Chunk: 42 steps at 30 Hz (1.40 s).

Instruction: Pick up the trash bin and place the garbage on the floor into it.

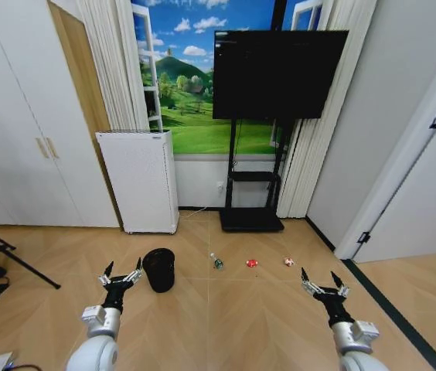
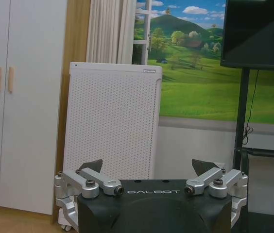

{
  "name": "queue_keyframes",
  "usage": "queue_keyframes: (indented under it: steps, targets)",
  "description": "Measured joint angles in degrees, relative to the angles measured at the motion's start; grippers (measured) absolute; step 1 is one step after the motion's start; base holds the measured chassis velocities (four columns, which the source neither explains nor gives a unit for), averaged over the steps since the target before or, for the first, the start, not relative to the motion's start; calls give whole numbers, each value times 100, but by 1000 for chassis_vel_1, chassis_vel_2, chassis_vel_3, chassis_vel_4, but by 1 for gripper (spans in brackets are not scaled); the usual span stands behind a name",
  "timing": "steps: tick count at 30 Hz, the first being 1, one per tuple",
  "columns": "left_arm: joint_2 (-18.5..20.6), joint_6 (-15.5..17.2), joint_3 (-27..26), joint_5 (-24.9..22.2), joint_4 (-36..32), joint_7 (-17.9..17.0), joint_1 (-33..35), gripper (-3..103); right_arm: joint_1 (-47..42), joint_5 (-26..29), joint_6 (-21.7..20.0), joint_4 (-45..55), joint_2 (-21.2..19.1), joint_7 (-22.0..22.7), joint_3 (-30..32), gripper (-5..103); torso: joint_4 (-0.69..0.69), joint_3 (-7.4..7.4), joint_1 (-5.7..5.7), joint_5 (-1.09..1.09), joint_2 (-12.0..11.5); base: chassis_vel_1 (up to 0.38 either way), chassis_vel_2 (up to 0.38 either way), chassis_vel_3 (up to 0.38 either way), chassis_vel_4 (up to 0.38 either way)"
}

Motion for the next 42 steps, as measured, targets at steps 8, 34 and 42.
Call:
queue_keyframes:
  steps: [8, 34, 42]
  targets:
    - [0, -10, 1, 22, 10, 5, 4, 100, 32, -1, 16, -59, 1, -1, 3, 100, 0, 1, 0, -1, 0, -263, 245, 260, -268]
    - [0, -4, 18, 53, 58, 1, -36, 100, 160, 25, 24, -201, -8, -5, -7, 100, 2, 1, 0, 4, 0, -252, 255, 252, -256]
    - [-1, -4, 19, 54, 70, 1, -47, 100, 174, 62, 60, -218, -9, 48, -11, 100, 0, 0, -1, -2, 1, -259, 250, 259, -259]
